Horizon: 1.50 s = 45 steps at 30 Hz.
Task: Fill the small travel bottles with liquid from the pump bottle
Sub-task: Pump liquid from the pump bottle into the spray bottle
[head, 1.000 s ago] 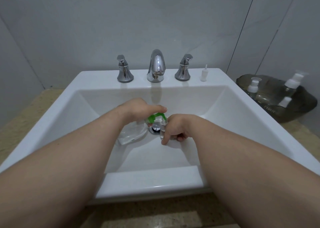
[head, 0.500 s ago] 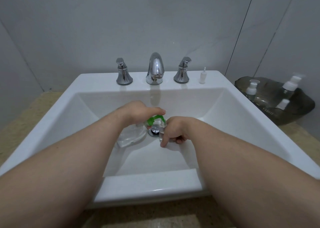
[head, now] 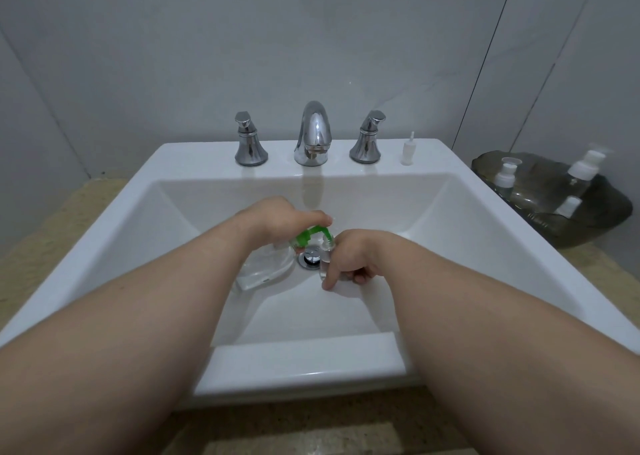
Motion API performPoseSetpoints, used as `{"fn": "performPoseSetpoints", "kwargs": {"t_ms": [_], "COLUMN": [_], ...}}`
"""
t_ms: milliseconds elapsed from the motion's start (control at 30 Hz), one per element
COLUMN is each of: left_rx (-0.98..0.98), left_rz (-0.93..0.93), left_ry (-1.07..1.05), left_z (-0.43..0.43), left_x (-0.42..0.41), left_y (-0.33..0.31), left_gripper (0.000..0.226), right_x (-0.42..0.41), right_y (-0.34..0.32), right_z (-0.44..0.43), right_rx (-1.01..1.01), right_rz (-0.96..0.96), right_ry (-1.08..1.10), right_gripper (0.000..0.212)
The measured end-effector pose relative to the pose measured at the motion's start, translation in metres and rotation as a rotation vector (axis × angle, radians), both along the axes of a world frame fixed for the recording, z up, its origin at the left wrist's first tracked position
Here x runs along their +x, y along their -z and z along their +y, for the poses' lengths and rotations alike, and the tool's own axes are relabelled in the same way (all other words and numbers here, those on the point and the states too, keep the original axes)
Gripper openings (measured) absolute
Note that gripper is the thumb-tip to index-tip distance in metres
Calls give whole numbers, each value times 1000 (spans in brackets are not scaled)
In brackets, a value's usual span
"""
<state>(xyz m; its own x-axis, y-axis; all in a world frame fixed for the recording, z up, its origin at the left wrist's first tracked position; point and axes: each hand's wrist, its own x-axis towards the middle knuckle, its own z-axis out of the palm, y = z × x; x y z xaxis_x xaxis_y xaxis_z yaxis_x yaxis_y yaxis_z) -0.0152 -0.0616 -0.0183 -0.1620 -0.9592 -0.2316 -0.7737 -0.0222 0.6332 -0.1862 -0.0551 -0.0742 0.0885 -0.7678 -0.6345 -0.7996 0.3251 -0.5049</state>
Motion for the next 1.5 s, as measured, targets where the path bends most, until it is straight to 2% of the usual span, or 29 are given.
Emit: {"fn": "performPoseSetpoints", "kwargs": {"t_ms": [100,267,400,600,767,1100,1300,1433,1500], "left_rx": [8,-12,1,5,6,-10,-12,-14,-14], "left_rz": [-2,-7,-10,-32,-23,-9,-28,-9,-13], "left_ry": [0,-3,-7,-11,-7,-12,-11,-2,1], "left_z": [0,1,0,0,0,1,2,3,2], "left_x": [-2,-1,1,2,2,0,0,-2,0], "left_y": [-1,-2,0,-1,1,-3,-2,-3,-1], "left_gripper": [66,54,68,85,81,53,69,48,48], "right_x": [-1,0,0,1,1,1,0,2,2], "right_y": [0,0,0,0,0,-1,-1,-1,-1], "right_z": [1,0,0,-2,-2,0,1,1,2], "right_rx": [0,10,11,7,13,-5,5,8,9], "right_rz": [-2,-8,-7,1,0,-16,-17,-11,-13], "right_ry": [-9,-12,-11,-9,-11,-45,-20,-44,-52], "right_gripper": [40,37,32,40,41,33,33,33,32]}}
